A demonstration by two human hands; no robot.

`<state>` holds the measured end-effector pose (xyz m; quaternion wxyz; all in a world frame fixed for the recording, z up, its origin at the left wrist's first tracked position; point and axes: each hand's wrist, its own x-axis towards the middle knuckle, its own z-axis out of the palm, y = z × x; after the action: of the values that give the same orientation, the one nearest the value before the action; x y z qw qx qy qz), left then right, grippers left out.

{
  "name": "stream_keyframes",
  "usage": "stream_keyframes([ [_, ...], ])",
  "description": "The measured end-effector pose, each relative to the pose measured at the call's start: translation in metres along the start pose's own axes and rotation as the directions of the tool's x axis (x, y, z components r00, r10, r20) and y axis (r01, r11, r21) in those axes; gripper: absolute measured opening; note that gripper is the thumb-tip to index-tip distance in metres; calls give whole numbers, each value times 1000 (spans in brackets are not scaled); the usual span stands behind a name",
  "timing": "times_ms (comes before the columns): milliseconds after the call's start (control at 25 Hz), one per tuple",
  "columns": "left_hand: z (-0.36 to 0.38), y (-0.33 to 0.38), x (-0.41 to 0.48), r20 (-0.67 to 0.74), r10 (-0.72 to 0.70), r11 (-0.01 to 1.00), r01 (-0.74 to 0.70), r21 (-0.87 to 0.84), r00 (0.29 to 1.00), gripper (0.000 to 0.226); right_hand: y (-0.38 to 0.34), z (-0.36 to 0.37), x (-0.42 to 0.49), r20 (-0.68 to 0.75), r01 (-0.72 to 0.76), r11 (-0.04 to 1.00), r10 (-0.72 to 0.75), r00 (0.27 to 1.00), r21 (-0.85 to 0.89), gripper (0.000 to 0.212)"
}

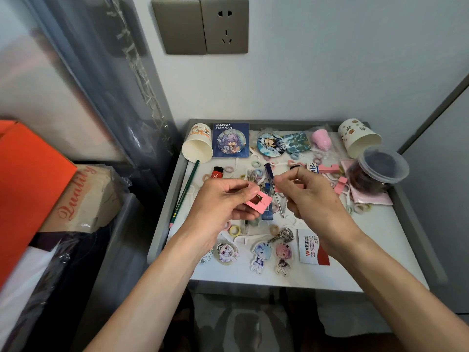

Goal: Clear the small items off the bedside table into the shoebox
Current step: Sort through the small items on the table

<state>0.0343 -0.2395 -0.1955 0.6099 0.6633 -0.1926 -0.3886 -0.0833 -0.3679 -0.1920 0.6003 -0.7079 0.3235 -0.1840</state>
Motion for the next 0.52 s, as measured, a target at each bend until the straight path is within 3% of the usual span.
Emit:
stream_keyframes([
  [160,2,1,-2,31,-29,998,31,-54,999,17,-2,1,-1,105,-13,989,-3,994,150,17],
  [520,1,2,-3,51,-19,999,21,-50,999,15,-2,3,-2,116,118,985,-133,984,127,18],
])
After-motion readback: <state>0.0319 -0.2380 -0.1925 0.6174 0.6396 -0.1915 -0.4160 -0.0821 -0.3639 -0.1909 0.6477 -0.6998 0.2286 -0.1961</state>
